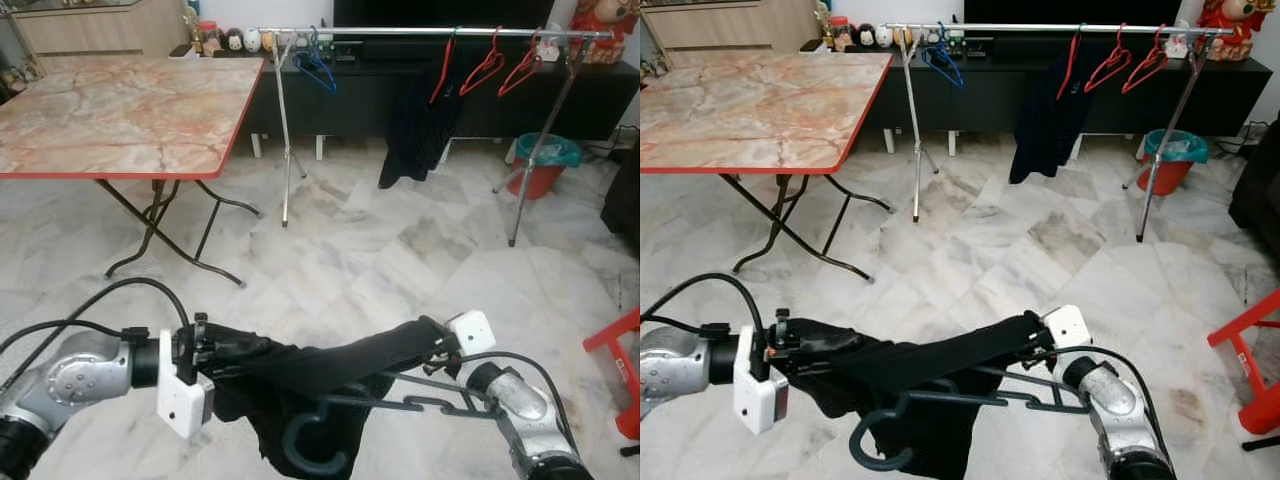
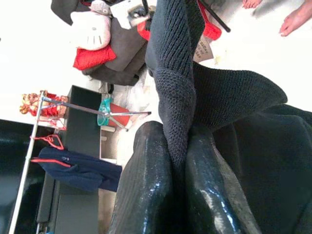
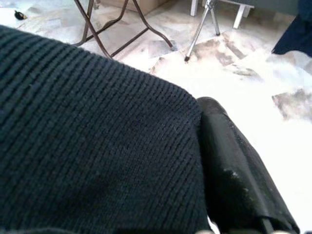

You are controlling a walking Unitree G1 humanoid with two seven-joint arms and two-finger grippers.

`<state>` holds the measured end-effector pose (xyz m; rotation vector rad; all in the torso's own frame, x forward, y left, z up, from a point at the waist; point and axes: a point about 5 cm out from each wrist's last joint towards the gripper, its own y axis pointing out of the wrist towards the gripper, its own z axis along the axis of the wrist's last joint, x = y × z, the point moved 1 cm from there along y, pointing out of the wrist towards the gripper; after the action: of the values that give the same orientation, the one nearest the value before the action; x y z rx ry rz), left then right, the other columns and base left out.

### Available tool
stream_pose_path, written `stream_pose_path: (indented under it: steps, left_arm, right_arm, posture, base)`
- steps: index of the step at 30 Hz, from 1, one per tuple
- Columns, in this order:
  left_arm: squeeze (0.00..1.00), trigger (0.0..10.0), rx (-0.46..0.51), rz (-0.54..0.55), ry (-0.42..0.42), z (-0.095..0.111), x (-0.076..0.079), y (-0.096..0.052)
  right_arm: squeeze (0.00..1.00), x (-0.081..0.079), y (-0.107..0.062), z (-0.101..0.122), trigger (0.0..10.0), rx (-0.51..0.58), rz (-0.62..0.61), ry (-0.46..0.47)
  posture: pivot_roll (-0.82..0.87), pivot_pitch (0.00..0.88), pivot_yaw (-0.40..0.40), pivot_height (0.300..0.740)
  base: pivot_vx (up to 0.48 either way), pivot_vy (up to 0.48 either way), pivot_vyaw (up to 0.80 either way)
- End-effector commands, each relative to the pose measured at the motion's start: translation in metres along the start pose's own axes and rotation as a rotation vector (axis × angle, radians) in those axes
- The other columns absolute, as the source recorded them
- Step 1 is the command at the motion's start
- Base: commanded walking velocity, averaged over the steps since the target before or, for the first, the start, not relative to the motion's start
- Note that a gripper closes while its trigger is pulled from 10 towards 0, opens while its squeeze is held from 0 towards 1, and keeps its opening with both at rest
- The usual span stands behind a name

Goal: Hang hanger

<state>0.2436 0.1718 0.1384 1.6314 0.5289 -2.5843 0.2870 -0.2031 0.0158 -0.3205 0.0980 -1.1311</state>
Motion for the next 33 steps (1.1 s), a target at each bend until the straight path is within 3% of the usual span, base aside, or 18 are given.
stream_pose_path:
  steps: [1, 14, 19, 23, 26, 33]
  left_arm:
    - [0.00, 10.0, 0.029, 0.030, 0.028, 0.004, -0.010, 0.000]
    - [0.00, 10.0, 0.045, 0.027, 0.014, 0.005, -0.008, 0.006]
    - [0.00, 10.0, 0.058, 0.039, 0.001, 0.007, -0.006, 0.011]
    - [0.00, 10.0, 0.067, 0.074, -0.030, 0.009, -0.009, 0.016]
    - [0.00, 10.0, 0.082, 0.082, -0.034, 0.012, -0.010, 0.019]
    - [0.00, 10.0, 0.106, 0.091, -0.056, 0.017, -0.007, 0.023]
  right_arm:
    - [1.00, 0.004, 0.002, 0.002, 10.0, 0.001, -0.033, 0.011]
    - [1.00, -0.003, 0.006, 0.006, 10.0, 0.021, 0.013, 0.029]
    - [1.00, -0.020, 0.005, -0.005, 10.0, -0.023, 0.144, 0.076]
    - [1.00, -0.044, -0.003, -0.022, 10.0, -0.093, 0.343, 0.105]
    - [1.00, -0.051, -0.006, -0.027, 10.0, -0.105, 0.385, 0.144]
    - [1.00, -0.044, -0.010, -0.031, 10.0, -0.112, 0.339, 0.176]
  posture:
    - [0.11, 0.000, 0.027, 0.740]
    - [0.10, 0.000, 0.025, 0.740]
    - [0.09, 0.000, 0.025, 0.740]
    - [0.10, 0.000, 0.023, 0.740]
    - [0.10, 0.000, 0.023, 0.740]
    - [0.09, 0.000, 0.025, 0.740]
  base:
    - [0.000, 0.000, 0.00]
    - [0.000, 0.000, 0.00]
    - [0.000, 0.000, 0.00]
    - [0.000, 0.000, 0.00]
    - [0.000, 0.000, 0.00]
    - [0.000, 0.000, 0.00]
